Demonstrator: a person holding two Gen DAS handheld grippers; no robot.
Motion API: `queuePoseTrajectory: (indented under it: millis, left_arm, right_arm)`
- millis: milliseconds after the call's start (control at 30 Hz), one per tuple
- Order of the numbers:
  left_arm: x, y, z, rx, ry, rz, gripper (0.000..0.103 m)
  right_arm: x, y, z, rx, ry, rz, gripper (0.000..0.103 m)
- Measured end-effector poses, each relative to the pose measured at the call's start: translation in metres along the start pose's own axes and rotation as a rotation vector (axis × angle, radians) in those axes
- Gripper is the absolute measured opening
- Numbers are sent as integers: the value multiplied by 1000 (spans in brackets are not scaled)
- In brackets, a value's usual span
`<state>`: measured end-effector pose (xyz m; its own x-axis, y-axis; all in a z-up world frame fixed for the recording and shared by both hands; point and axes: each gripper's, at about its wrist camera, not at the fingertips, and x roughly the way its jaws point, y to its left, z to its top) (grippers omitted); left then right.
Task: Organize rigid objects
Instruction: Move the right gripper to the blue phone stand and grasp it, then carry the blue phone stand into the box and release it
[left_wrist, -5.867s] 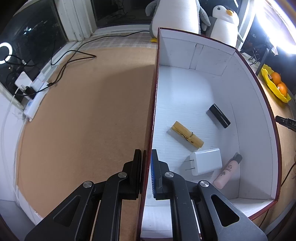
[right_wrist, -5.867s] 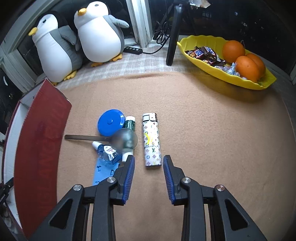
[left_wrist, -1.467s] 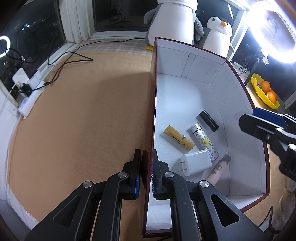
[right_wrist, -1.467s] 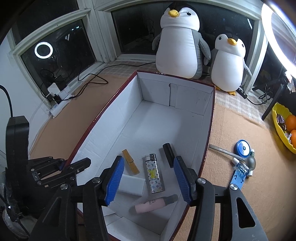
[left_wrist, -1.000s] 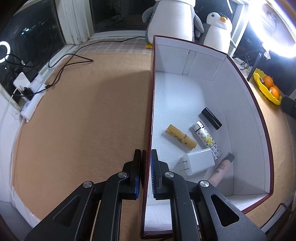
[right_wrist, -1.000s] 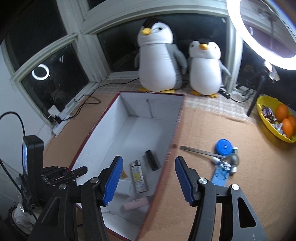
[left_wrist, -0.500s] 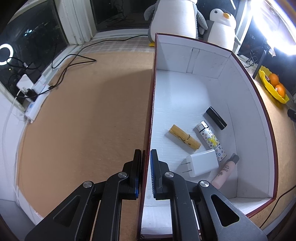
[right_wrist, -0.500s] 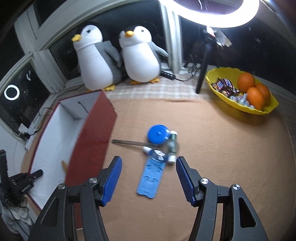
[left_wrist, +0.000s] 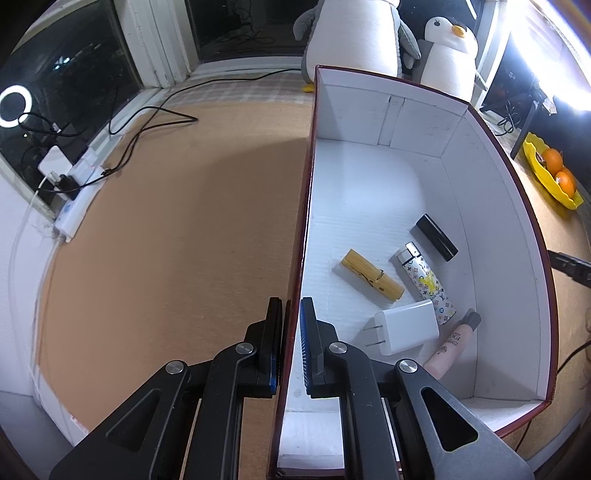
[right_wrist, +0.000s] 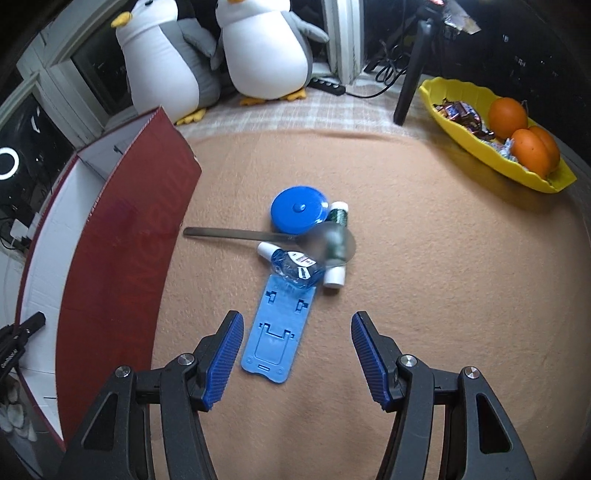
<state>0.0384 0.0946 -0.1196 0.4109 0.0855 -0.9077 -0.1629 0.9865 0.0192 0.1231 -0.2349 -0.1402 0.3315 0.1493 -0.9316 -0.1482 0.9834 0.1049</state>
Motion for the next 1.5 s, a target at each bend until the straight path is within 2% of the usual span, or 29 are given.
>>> queuePoseTrajectory:
  millis: [500, 700, 767, 1133, 1500]
  left_arm:
    - [1, 2, 0, -8, -1, -11, 8]
    - [2, 2, 0, -7, -1, -15, 8]
    - [2, 2, 0, -8, -1, -16, 8]
    - [3, 2, 1, -10, -5, -21, 8]
    - [2, 4, 0, -11, -13, -41, 8]
  right_arm:
    - [40, 19, -1, -39, 93, -84, 55]
    - [38, 21, 0, -93, 99, -100, 45]
    - [37, 20, 1, -101, 105, -99, 36]
    - [24, 9, -13, -71, 107, -71, 33]
    - [-4, 3, -21, -23, 55, -52, 33]
